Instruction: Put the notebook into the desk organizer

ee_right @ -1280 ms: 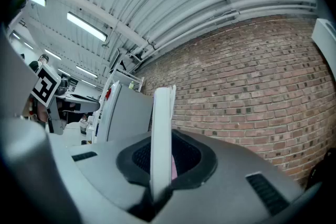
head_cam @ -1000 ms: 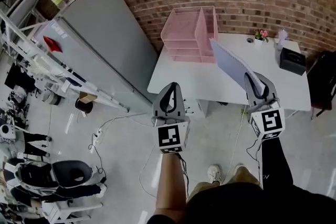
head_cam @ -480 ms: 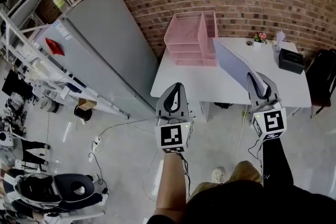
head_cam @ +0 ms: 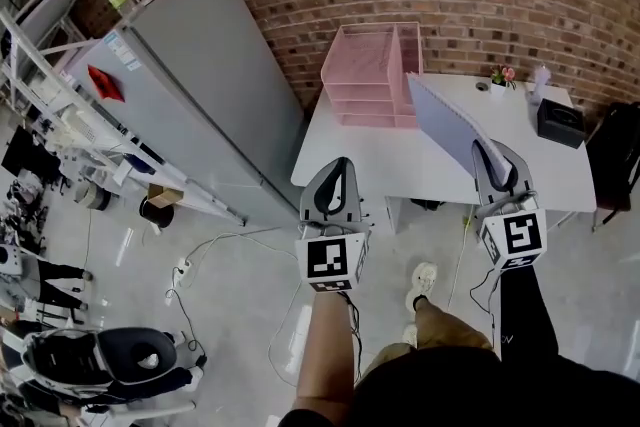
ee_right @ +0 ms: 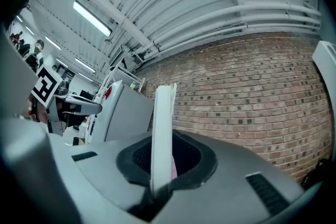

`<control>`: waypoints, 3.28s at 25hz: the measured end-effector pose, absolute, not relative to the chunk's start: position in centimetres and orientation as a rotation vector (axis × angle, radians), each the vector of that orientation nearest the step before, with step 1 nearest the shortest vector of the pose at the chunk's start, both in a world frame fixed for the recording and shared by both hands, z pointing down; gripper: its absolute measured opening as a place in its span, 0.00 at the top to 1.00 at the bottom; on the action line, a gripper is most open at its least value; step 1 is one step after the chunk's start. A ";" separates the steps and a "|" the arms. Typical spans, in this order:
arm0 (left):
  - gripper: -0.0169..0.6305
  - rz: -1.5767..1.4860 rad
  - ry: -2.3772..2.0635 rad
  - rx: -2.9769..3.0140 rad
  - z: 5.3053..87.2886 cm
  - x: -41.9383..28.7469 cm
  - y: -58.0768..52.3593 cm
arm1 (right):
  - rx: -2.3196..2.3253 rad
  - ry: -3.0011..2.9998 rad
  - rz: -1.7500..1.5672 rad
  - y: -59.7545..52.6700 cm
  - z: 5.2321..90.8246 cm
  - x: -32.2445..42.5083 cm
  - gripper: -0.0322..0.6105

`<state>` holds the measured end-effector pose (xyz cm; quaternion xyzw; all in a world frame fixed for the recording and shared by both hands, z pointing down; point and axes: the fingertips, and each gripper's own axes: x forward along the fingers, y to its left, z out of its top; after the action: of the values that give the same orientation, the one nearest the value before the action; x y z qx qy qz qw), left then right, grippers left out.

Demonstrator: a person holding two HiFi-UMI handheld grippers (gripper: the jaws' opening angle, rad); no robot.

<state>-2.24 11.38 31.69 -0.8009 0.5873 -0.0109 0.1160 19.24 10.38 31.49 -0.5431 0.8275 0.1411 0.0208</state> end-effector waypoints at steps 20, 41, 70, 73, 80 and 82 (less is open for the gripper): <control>0.94 -0.055 1.720 -2.362 32.8 -4.6 -0.9 | -1.633 2.539 0.447 -2.3 30.8 16.2 0.89; 0.94 -0.067 1.707 -2.365 31.7 -5.7 -16.6 | -1.585 2.468 0.445 -19.0 28.2 14.1 0.89; 0.94 -0.038 1.563 -2.528 34.0 -10.4 -28.9 | -1.775 2.394 0.511 -27.6 27.6 9.4 0.89; 0.94 -0.028 1.509 -2.568 34.1 -11.1 -30.9 | -1.825 2.380 0.534 -29.0 27.5 8.2 0.89; 0.94 -0.022 1.402 -2.648 34.7 -12.4 -34.4 | -1.924 2.387 0.568 -32.1 28.1 5.6 0.89; 0.94 -0.017 1.381 -2.661 34.7 -12.7 -35.2 | -1.938 2.408 0.601 -33.1 28.5 4.6 0.89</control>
<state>-12.75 -35.21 34.74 -0.8853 0.4594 -0.0055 0.0719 4.59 -33.10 28.47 -0.6154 0.7648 0.1908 -0.0037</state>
